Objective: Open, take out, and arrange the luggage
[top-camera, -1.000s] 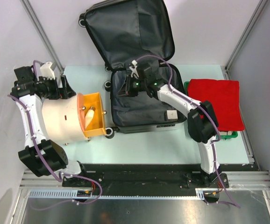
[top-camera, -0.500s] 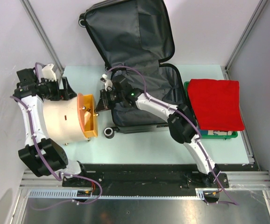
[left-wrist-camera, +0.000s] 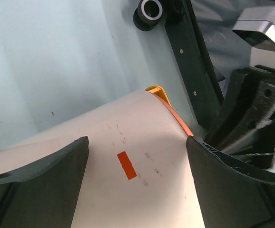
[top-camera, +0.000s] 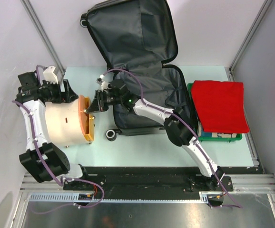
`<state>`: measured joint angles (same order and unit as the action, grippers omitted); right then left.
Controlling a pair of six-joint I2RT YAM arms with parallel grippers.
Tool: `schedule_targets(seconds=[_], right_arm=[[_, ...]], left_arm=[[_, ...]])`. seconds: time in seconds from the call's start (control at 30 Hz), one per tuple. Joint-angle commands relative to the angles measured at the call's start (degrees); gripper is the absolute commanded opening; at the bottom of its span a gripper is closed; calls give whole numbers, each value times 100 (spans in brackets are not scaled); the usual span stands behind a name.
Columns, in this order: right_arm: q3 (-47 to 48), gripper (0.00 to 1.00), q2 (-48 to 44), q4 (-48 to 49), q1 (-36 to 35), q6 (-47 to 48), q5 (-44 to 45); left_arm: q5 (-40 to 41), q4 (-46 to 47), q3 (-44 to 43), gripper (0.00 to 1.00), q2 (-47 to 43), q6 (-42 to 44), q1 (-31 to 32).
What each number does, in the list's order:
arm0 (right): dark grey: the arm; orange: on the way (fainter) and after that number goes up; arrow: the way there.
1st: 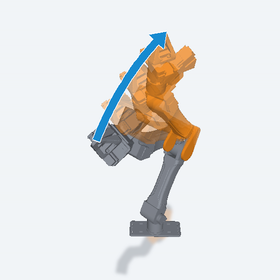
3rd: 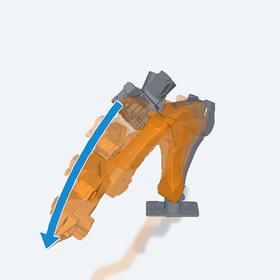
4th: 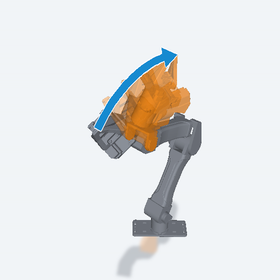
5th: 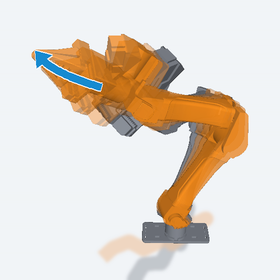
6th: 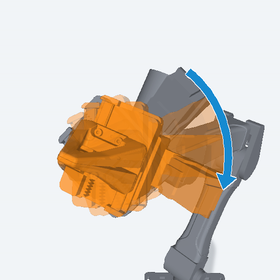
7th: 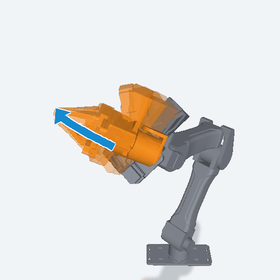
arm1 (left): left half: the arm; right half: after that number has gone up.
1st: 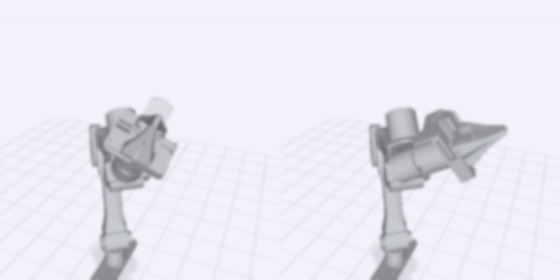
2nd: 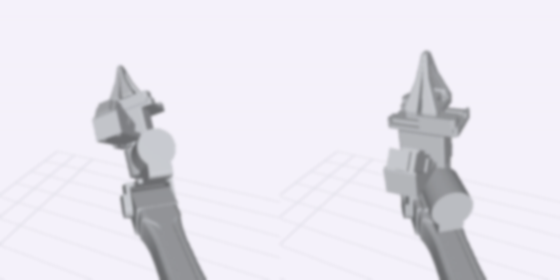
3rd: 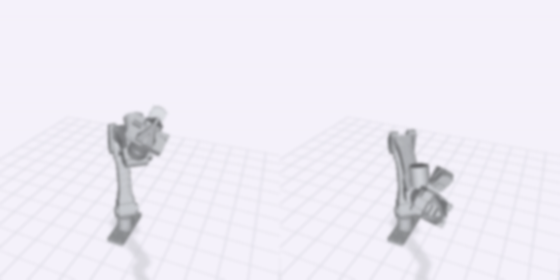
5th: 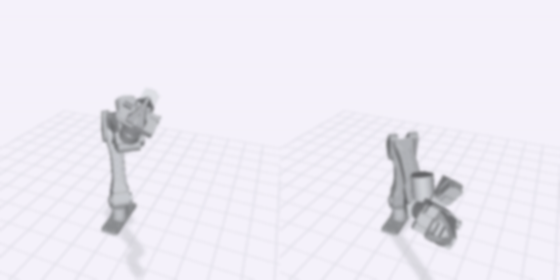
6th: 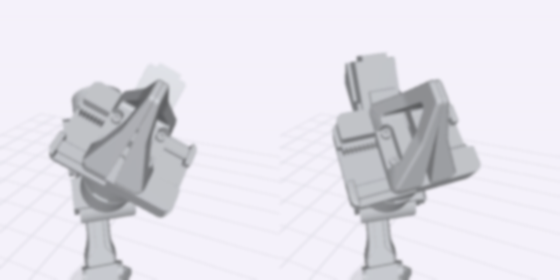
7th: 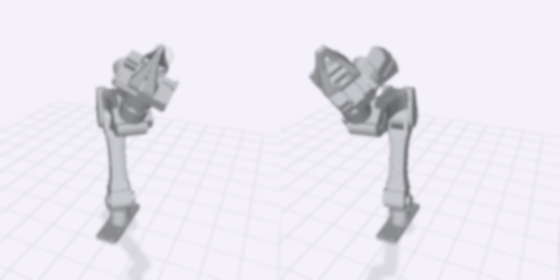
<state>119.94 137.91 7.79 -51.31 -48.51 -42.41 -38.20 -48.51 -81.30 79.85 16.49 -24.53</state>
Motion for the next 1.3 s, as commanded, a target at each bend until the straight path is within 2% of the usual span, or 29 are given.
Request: schedule_targets(seconds=[0.0,0.03,0.17,0.3,0.47,0.63,0.77,0.87,1.13,1.23,1.27], right_arm=[[381,20,184,1005,-46,-554,23],[346,18,149,1014,-37,-580,-4],[-267,17,-236,1224,86,-476,-275],[-954,19,-887,1286,253,69,-338],[-1464,22,-1310,1130,499,149,-277],[-1254,18,-959,355,350,658,-40],[-1158,17,-590,924,192,272,-83],[-780,17,-265,812,95,333,-57],[-235,17,298,1276,-300,114,40],[-217,19,272,1339,-283,131,14],[-234,23,176,1330,-248,149,-21]], left_arm=[[-39,-545,141,88,83,-6,54],[-30,-545,114,88,92,-14,54],[-4,-545,88,88,109,-6,54],[5,-537,132,88,109,21,54],[14,-519,141,88,136,3,54],[40,-501,140,88,118,-23,54],[84,-510,184,87,39,-32,54],[128,-510,237,88,-14,-6,54],[137,-510,369,88,4,56,45],[119,-510,334,87,56,56,45],[128,-510,325,87,74,56,45]])
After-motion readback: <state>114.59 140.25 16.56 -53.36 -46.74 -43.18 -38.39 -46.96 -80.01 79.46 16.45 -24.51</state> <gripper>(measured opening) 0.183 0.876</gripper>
